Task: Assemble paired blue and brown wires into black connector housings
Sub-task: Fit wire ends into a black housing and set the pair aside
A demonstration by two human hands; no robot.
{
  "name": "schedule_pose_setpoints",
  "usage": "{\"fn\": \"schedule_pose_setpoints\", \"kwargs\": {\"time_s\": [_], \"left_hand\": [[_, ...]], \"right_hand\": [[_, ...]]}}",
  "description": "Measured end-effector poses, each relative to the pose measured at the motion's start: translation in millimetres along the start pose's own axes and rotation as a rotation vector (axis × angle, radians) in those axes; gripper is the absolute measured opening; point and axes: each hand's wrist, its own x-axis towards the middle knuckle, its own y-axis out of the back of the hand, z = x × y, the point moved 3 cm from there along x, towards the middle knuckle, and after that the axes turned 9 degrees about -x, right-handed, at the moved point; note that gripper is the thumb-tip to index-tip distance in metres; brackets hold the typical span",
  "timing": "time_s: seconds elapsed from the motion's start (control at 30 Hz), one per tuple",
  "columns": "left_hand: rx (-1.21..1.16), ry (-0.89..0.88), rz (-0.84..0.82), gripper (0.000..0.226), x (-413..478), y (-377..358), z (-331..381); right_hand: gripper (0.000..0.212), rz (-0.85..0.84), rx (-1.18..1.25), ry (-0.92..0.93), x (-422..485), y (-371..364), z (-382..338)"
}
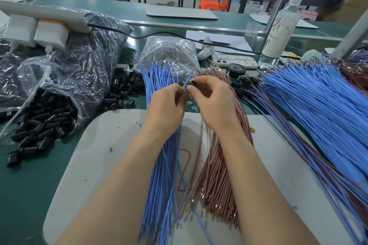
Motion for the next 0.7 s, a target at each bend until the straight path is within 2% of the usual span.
{"fn": "schedule_pose_setpoints", "kwargs": {"time_s": [0.3,0.57,0.7], "left_hand": [[0.071,-0.004,-0.053,0.016,1.0,-1.3,-2.5],[-0.183,-0.020,-0.002,0.016,0.4,0.7,2.7],[-0.169,-0.013,0.001,0.009,-0.8,1.4,2.5]], "right_hand": [[0.014,-0.020,-0.019,0.006,-0.8,-1.9,1.6],[0.019,-0.096,0.012,-0.055,0.2,-0.2,3.7],[0.020,-0.179,0.078,-0.101,1.9,3.7,6.1]]}}
